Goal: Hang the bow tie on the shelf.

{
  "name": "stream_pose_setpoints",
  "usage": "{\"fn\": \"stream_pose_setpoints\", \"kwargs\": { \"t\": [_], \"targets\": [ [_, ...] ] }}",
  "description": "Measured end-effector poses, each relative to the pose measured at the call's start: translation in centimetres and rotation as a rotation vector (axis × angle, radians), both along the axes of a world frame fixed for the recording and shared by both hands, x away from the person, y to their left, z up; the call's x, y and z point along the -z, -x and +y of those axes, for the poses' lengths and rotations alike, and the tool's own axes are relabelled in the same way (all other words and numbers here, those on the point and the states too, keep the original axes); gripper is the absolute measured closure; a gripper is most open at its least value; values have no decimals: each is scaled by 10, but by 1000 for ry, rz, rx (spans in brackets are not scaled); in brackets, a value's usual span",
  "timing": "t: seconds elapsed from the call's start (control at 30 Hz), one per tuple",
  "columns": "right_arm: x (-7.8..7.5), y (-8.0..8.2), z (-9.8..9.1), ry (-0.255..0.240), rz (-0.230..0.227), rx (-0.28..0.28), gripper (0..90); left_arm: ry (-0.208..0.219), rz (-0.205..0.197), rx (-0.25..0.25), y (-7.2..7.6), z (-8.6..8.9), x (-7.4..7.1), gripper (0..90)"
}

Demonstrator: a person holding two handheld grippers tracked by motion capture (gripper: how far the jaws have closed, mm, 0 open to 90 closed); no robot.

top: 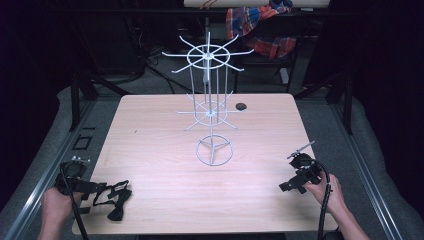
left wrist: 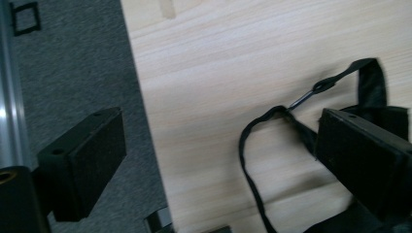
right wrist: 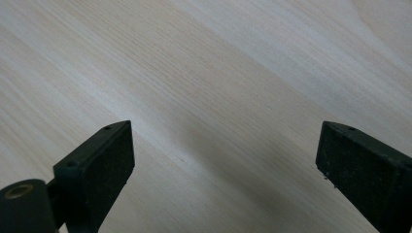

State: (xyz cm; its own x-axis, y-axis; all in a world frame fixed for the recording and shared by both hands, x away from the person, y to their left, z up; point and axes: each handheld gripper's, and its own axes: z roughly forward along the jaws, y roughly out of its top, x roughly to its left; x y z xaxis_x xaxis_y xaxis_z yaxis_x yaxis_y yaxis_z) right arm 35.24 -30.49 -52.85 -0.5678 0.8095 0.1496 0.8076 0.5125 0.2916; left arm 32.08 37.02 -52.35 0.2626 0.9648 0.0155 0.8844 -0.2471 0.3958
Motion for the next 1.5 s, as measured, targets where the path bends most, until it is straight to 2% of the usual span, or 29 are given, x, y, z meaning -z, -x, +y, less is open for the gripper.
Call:
{"fn": "stream_pose_setpoints", "kwargs": {
  "t": [0.13, 0.37, 0.4, 0.43, 0.5, 0.63, 0.7, 0.77, 0.83, 0.87, 0.9, 0.97, 1.07, 1.13, 1.17, 1.2, 1.33, 1.37, 1.4, 1.43, 1.47, 1.5],
  "targets": [
    [-1, 0, 2, -3, -11, -3, 67, 13, -6, -20, 1, 3, 0, 53],
    [-4, 2, 4, 12, -16, -23, 67, 53, 7, -33, -1, 4, 1, 27],
    [-3, 4, 5, -5, -34, 6, 67, 53, 5, -42, -1, 4, 2, 12],
    [-4, 3, 4, 10, -25, -14, 67, 52, -1, -51, -1, 5, 1, 0],
    [-5, 3, 5, 4, -27, -13, 68, 60, -4, -56, 0, 6, 1, 0],
    [-5, 3, 6, 10, -29, -15, 69, 68, 2, -57, 1, 6, 1, 0],
    [-6, 2, 7, 20, -18, -24, 72, 62, 18, -34, 0, 4, 1, 9],
    [-5, 3, 8, 3, -14, -22, 73, 54, 34, -21, -1, 1, 4, 76],
    [-5, 2, 7, 15, -13, -24, 76, 40, 43, -15, -1, 0, 5, 105],
    [-5, 2, 6, 17, -7, -24, 77, 36, 52, -8, -1, -1, 6, 153],
    [-4, 2, 7, 0, -5, -13, 78, 37, 55, -9, -1, -2, 6, 191],
    [-3, 2, 6, -3, -9, -10, 79, 35, 44, -3, -2, -5, 6, 237],
    [-3, 2, 5, 7, -7, -13, 81, 29, 55, 14, -3, -9, 7, 322],
    [-3, 2, 5, 6, -10, -10, 82, 19, 62, 23, -4, -11, 9, 338],
    [-2, 2, 5, 8, -9, -9, 83, 14, 69, 34, -4, -14, 12, 395],
    [-3, 2, 4, 14, -5, -15, 83, 10, 77, 41, -4, -14, 12, 415],
    [-2, 2, 6, 11, -2, -11, 85, 21, 94, 54, -5, -16, 15, 525],
    [-3, 2, 6, 36, -8, -7, 86, 21, 102, 61, -6, -17, 16, 549],
    [-2, 2, 7, 6, -1, -4, 86, 20, 105, 64, -6, -17, 16, 573],
    [-3, 2, 6, 25, -5, -9, 87, 23, 109, 64, -7, -18, 17, 591],
    [-2, 3, 7, -7, -4, -9, 89, 25, 115, 65, -7, -19, 17, 608],
    [-2, 3, 7, -10, -7, -11, 89, 25, 115, 65, -7, -19, 17, 619]
  ]
}}
